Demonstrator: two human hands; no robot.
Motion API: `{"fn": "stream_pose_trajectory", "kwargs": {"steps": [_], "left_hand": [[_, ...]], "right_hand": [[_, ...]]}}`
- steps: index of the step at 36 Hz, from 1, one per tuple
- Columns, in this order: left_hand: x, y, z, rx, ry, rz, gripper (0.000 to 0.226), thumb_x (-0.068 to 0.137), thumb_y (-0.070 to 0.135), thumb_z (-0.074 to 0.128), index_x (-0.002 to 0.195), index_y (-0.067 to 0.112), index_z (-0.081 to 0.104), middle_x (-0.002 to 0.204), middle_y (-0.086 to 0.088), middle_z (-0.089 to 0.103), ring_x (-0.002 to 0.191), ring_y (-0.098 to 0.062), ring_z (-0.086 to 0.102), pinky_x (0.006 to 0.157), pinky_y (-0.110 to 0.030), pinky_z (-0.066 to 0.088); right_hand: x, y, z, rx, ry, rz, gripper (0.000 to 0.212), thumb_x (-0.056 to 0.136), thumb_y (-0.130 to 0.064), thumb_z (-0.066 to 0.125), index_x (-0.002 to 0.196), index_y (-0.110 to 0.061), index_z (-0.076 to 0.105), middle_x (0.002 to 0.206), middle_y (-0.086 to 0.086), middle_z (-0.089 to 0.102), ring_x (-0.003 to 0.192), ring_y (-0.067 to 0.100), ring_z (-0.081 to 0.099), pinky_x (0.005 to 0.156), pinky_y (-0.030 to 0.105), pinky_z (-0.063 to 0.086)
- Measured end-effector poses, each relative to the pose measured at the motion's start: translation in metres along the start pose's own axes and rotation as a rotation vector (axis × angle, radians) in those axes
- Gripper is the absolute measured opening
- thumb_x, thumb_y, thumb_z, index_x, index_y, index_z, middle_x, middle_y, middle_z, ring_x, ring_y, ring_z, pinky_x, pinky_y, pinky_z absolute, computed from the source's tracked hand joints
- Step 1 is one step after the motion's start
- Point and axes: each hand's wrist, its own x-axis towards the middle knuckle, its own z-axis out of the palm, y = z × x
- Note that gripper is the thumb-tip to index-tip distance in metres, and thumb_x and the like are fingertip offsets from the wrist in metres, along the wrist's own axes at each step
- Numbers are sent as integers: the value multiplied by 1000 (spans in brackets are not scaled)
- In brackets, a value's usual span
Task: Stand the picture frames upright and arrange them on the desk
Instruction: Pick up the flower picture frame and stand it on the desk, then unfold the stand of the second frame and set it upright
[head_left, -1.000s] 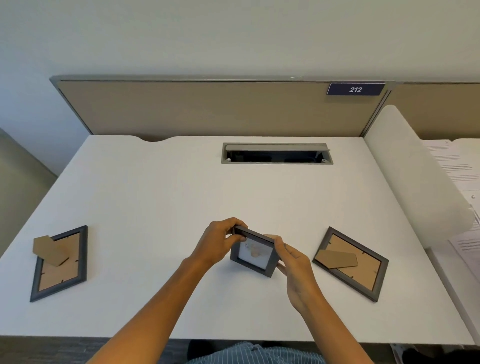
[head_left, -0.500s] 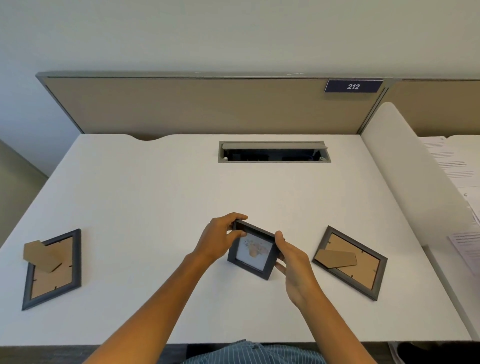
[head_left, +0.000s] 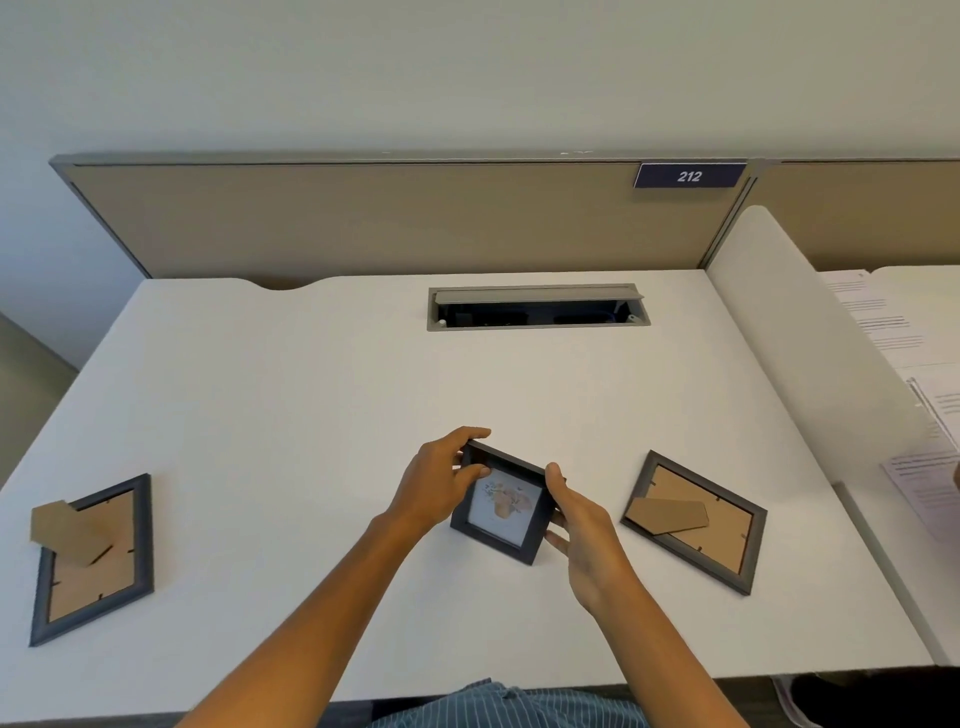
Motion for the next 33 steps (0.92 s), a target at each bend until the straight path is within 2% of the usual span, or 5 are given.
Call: {"fn": "stream_pose_trajectory", "kwargs": {"steps": [7,13,17,26,33], "left_hand": [[-7,5,0,17,4,11,72,93,23,78,154,34,42,139,8,62,131,-16,58,110,-40,53],[-17,14,6,26,16,122,93,93,10,74,162,38,18,165,12,29,153,-6,27,114,-4,27],[-25,37,14,25,174,233,87,93,1,67,163,30,24,170,11,22,161,-12,11,129,-48,26],[-43,86,62,32,225,780,61,95,-8,58,151,16,49,157,0,47,154,-33,35,128,-58,21],[-64,104,134,-30,-161,594,40,103,11,55,141,25,56,139,10,59,132,-6,53,111,-27,47]], "right_hand": [[-1,0,-4,-40,8,-46,64,82,-70,74,127,-24,76,125,-7,80,130,16,63,119,51,45],[-2,3,-20,-222,66,-151,67,88,-57,83,145,-29,63,146,-8,66,133,16,60,108,42,50],[-4,5,-41,-355,91,-239,69,85,-55,88,146,-37,61,147,-17,60,129,3,58,97,34,52],[-2,-8,-105,-545,138,-360,69,83,-66,81,145,-46,59,136,-29,58,123,-9,55,92,21,51],[18,-18,-166,-724,247,-379,52,104,-48,67,149,-24,60,147,-5,63,129,16,63,108,43,55]]}}
